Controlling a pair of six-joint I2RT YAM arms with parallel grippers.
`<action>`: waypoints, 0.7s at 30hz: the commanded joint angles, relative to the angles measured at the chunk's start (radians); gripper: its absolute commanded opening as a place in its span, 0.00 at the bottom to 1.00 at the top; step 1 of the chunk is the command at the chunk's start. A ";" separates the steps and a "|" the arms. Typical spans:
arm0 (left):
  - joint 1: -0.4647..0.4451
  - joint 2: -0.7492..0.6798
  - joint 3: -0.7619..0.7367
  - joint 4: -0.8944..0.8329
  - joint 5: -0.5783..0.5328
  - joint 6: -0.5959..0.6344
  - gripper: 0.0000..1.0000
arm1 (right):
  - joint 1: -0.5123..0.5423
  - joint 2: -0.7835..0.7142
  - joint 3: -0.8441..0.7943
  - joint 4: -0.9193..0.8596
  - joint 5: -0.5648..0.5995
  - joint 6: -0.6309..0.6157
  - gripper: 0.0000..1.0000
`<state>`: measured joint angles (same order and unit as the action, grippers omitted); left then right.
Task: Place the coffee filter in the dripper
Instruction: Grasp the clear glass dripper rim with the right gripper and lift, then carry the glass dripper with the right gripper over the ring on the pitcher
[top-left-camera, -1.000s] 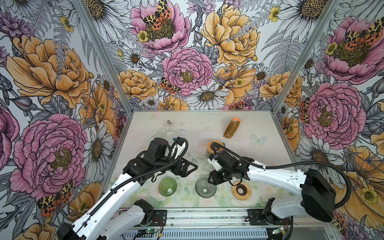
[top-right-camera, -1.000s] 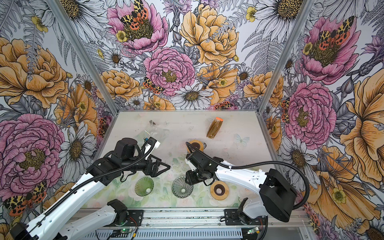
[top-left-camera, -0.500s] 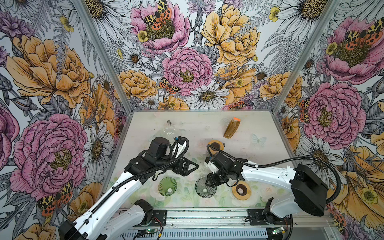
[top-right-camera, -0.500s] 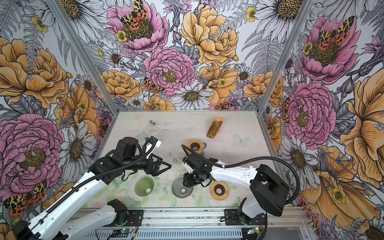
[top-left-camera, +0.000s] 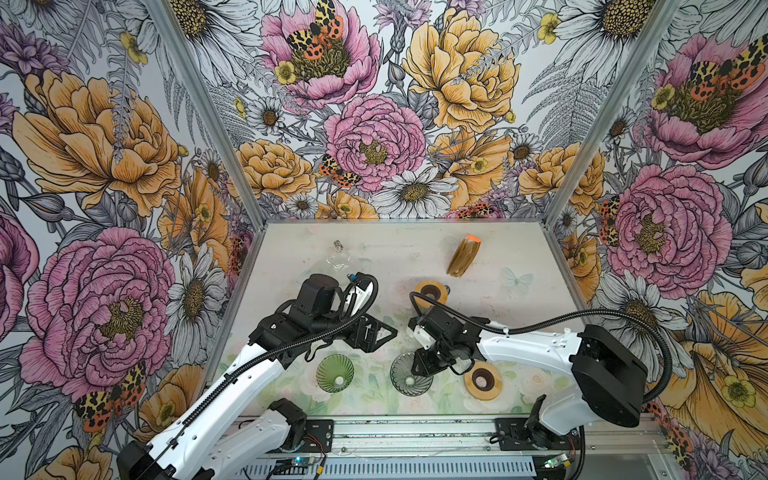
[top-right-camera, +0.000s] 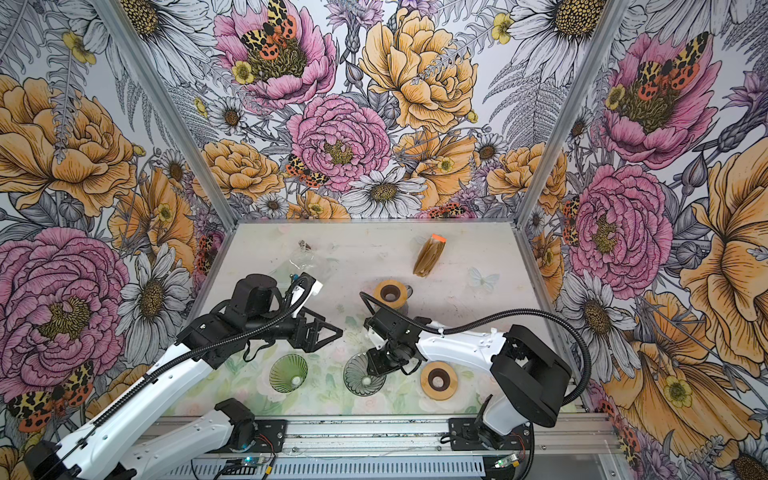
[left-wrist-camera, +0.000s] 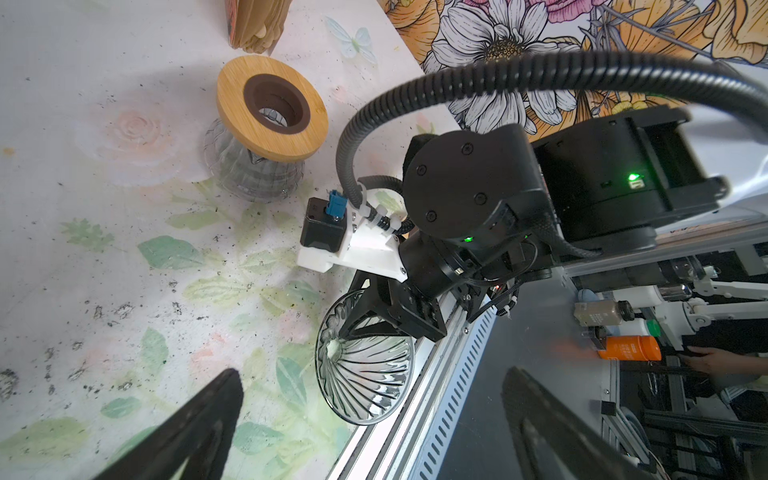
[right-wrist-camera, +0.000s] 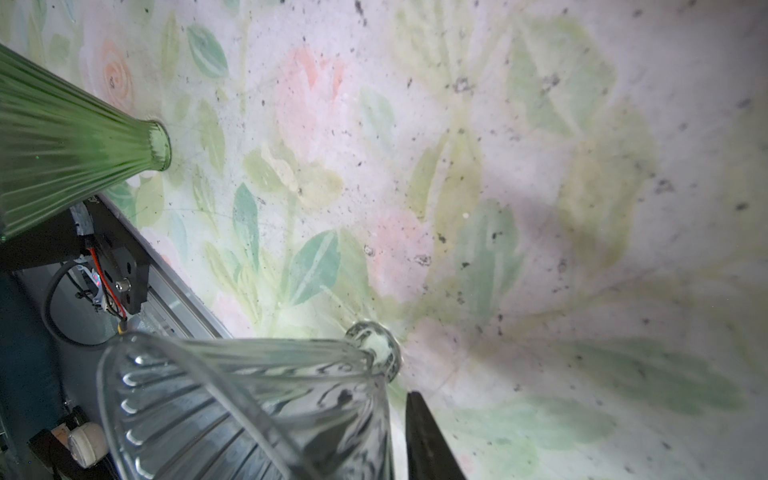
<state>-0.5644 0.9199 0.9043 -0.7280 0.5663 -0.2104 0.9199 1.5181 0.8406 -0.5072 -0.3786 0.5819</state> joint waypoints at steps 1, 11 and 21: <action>0.013 -0.004 -0.010 0.024 0.018 -0.009 0.99 | 0.009 -0.004 -0.005 0.024 0.007 -0.002 0.23; 0.026 -0.007 -0.003 0.023 0.030 -0.008 0.99 | 0.002 -0.035 -0.001 0.024 0.023 0.009 0.14; 0.023 -0.021 0.061 0.031 -0.002 0.006 0.99 | -0.068 -0.107 0.009 0.024 -0.013 0.029 0.11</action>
<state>-0.5446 0.9142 0.9161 -0.7284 0.5694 -0.2123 0.8795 1.4605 0.8406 -0.5037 -0.3695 0.5938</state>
